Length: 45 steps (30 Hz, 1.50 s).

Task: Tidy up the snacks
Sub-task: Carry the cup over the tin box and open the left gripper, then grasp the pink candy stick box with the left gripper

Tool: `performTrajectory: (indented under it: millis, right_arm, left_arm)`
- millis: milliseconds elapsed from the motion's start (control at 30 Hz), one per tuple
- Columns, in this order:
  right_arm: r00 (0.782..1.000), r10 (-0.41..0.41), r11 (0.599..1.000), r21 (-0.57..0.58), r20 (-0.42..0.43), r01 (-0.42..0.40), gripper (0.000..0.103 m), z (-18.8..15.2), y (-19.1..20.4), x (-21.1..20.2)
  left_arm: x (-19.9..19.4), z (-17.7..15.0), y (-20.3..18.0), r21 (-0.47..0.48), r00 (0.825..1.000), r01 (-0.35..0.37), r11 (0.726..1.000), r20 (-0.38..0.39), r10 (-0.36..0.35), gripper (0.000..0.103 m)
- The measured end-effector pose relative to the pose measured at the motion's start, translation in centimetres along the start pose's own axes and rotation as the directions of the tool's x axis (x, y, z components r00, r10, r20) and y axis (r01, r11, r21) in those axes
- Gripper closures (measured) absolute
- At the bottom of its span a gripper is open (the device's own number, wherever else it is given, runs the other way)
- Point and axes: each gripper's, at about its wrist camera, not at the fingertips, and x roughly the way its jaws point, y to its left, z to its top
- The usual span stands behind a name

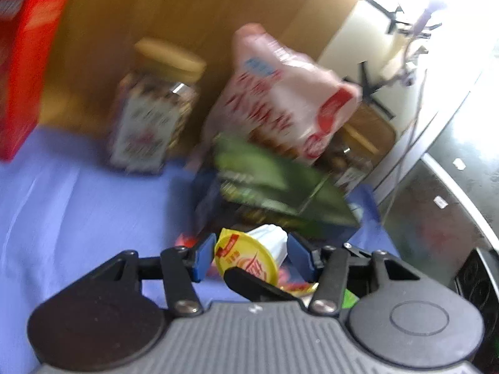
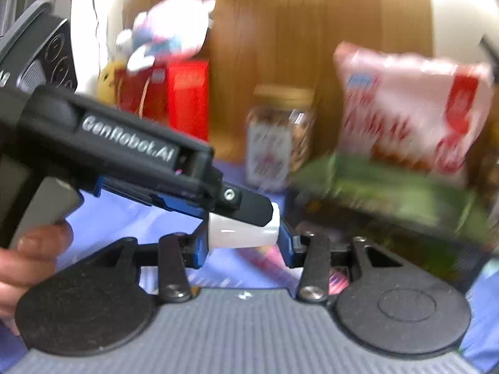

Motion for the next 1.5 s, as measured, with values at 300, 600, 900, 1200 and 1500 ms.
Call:
performTrajectory:
  millis: [300,600,900,1200,1500]
  right_arm:
    - [0.986,-0.149,0.987,0.063,0.080,0.145,0.056,0.6,-6.6,-0.4]
    - [0.973,-0.227,0.968,0.119,0.050,0.220,0.054,-1.3,-9.9,1.0]
    - [0.968,-0.231,0.969,0.109,0.100,0.220,0.040,-1.3,-9.4,-1.5]
    - [0.995,0.079,0.947,0.316,-0.068,-0.053,0.062,-2.5,-10.1,-2.7]
    - [0.957,0.156,0.859,0.511,-0.245,-0.009,0.063,-4.1,-12.5,1.7]
  left_arm:
    - [6.1,4.1,-5.3,0.119,0.999,0.042,0.992,-0.007,-0.042,0.049]
    - [11.4,4.1,-6.8,0.151,0.998,0.027,0.988,-0.067,-0.017,0.048]
    - [7.9,4.3,-5.0,0.122,0.999,0.031,0.992,-0.022,-0.028,0.046]
    - [2.9,2.3,3.7,-0.033,0.994,-0.111,0.993,-0.024,0.110,0.044]
    - [6.7,0.0,5.6,-0.072,0.980,-0.140,0.988,-0.151,0.128,0.044]
